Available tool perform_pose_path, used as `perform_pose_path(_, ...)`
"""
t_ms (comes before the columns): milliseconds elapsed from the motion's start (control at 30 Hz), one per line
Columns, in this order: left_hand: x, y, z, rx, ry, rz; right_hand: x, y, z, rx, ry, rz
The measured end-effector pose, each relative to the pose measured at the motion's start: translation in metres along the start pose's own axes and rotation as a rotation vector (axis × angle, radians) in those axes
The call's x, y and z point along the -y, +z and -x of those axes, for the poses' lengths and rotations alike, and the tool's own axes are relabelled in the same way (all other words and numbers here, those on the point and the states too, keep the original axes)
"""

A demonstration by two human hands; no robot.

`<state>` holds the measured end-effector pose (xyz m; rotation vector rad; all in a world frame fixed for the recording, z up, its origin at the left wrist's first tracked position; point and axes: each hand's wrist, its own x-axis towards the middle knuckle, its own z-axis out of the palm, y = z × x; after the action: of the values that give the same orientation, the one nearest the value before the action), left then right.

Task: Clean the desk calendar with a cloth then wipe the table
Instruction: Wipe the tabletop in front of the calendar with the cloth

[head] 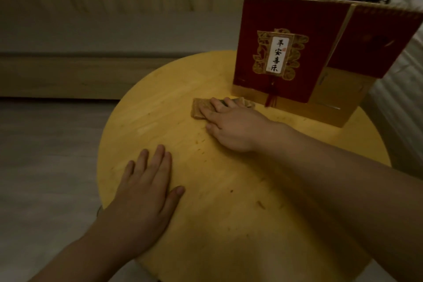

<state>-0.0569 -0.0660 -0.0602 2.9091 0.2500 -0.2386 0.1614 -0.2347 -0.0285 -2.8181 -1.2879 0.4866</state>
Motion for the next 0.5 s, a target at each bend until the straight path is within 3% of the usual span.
perform_pose_path(200, -0.007, 0.001, 0.0, 0.042, -0.013, -0.042, 0.033, 0.027, 0.102, 0.093, 0.006, -0.059)
perform_pose_path(400, -0.009, 0.001, 0.001, 0.047, -0.001, -0.073, 0.077, 0.063, 0.197, -0.147, -0.032, 0.134)
perform_pose_path(500, -0.01, -0.001, 0.004, 0.046, 0.007, -0.082, 0.087, 0.051, 0.177, -0.122, 0.036, 0.061)
